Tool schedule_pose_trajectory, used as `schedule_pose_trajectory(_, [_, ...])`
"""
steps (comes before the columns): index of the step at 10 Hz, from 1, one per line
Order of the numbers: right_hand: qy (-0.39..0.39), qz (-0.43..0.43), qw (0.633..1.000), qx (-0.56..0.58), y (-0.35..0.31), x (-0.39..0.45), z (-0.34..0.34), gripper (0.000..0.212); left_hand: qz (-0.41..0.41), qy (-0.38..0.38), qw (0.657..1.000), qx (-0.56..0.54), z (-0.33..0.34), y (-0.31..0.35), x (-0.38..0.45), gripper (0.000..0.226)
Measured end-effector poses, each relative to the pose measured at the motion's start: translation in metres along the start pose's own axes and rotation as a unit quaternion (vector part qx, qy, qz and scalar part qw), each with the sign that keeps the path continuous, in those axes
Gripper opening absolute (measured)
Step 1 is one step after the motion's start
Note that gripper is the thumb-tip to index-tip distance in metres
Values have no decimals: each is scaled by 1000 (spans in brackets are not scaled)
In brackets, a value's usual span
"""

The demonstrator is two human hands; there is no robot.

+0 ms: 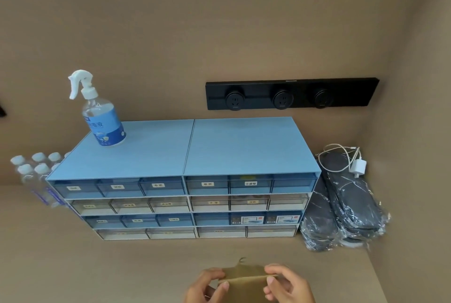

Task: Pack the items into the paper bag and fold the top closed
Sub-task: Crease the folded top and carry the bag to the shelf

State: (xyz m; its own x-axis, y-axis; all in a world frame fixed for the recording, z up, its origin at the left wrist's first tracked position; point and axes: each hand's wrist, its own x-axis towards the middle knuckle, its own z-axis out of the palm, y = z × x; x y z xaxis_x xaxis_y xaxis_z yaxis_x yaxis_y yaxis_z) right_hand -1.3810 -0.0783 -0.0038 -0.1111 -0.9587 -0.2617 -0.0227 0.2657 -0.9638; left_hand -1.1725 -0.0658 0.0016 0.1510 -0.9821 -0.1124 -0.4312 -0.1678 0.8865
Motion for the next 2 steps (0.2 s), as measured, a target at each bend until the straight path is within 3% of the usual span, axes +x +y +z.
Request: schedule_pose_trajectory(2, [42,-106,983,-146,-36,4,3,26,49,-5,997,65,-6,16,10,13])
